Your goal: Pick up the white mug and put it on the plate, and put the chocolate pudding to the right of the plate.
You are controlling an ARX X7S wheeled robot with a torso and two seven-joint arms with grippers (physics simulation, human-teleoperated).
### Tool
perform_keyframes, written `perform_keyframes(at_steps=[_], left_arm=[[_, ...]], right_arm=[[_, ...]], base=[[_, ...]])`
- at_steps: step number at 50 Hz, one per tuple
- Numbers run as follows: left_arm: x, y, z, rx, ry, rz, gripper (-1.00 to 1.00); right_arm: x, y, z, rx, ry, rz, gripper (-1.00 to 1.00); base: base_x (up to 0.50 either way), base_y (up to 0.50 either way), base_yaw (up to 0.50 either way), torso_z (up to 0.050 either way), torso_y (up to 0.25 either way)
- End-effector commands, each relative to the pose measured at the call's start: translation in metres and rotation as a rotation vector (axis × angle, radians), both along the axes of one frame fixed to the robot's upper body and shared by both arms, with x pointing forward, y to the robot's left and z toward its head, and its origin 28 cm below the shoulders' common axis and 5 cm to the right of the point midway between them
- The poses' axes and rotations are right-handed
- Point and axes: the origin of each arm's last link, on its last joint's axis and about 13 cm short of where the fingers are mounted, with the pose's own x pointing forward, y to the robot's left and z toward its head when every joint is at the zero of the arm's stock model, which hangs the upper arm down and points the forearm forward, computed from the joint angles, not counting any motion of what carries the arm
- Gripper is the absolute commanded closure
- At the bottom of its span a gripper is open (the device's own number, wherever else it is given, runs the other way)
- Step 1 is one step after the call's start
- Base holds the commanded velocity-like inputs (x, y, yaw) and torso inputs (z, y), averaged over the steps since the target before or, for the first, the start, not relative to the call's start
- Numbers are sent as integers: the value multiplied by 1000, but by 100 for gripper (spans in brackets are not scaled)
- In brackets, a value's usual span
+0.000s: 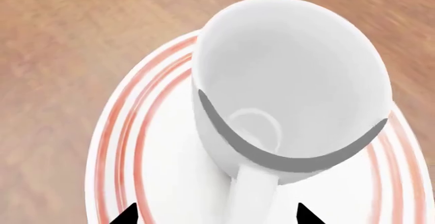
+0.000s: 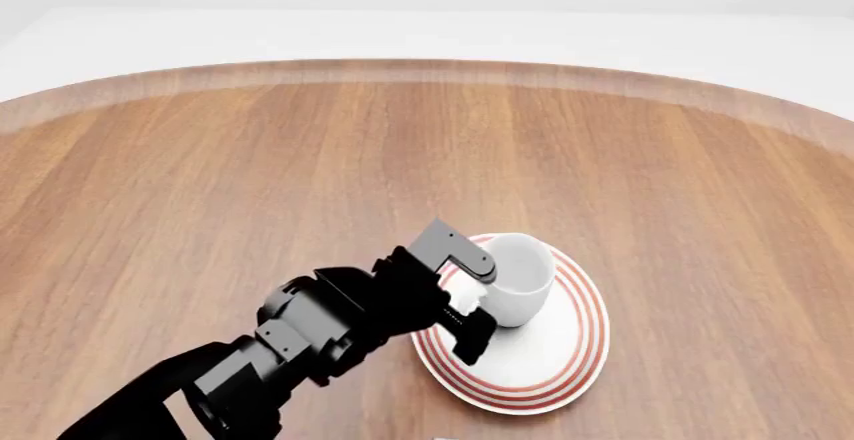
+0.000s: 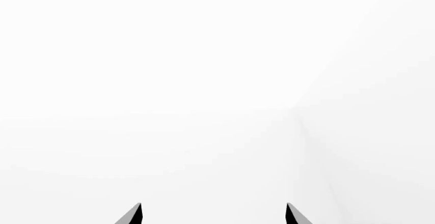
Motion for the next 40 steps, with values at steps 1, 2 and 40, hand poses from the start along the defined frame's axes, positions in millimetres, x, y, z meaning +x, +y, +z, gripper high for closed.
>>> perform_keyframes(at_steps=[1,2,40], left_arm=[[-11,-2,6,-38,-29,-48,-100],[-13,-1,7,-39,-30,-54,-100],[-57,47,48,-47,-178,-101,-100]], right_arm=[[-2,0,2,-23,-17,-16,-100],[-2,0,2,-24,-17,-15,-100],[-1,4,0,-35,-3,-1,-100]], base=[[0,0,0,0,0],[0,0,0,0,0],[0,0,0,0,0]])
